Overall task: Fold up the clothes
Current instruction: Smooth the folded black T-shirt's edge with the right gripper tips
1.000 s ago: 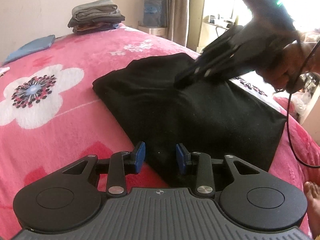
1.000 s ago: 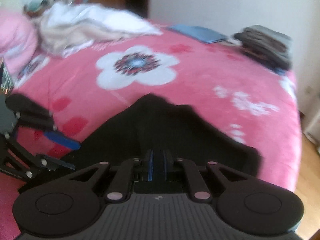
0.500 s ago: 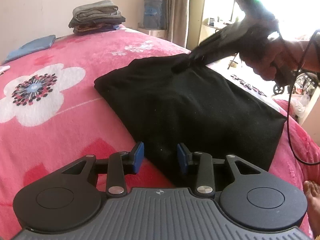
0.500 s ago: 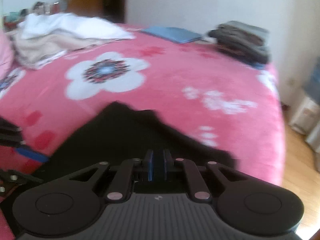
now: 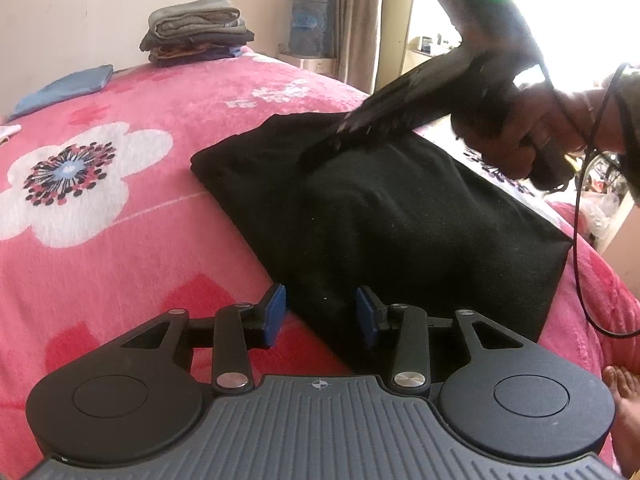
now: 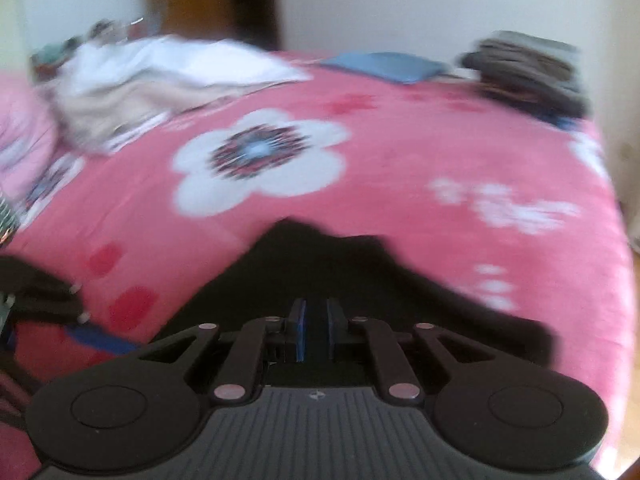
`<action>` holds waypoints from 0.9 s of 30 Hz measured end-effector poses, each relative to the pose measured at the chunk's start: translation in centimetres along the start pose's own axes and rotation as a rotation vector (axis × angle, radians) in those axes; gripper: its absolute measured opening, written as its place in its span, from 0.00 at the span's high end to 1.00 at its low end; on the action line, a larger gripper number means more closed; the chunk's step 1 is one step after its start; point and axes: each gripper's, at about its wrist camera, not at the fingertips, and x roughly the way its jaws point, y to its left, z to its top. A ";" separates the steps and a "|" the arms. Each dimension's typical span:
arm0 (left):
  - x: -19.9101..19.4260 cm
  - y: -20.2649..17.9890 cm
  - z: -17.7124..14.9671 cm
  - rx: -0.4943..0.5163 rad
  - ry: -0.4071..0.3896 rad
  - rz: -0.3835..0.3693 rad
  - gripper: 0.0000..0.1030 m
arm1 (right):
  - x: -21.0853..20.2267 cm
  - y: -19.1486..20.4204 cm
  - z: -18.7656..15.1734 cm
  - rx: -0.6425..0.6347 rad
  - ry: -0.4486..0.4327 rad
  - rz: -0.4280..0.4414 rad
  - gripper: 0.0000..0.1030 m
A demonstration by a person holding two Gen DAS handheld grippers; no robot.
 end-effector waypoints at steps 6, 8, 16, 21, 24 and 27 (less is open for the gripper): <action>-0.1 0.2 0.0 -0.010 0.002 0.000 0.60 | 0.5 -5.3 0.5 0.087 -0.017 -0.237 0.90; -0.1 0.2 0.1 -0.014 0.003 -0.001 0.60 | -0.1 -6.5 1.2 0.126 -0.038 -0.285 0.90; -0.1 0.3 0.1 -0.024 0.006 -0.002 0.60 | 3.2 -1.1 2.2 -0.006 -0.019 -0.066 0.90; -0.1 0.3 0.2 -0.027 0.009 -0.001 0.60 | 3.5 -3.4 3.2 0.117 -0.080 -0.156 0.90; -0.1 0.3 0.2 -0.030 0.010 -0.001 0.59 | 2.8 -1.7 3.6 0.058 -0.092 -0.087 0.89; -0.1 0.2 0.1 -0.031 0.007 0.003 0.59 | 3.5 1.1 3.3 -0.027 -0.048 0.045 0.90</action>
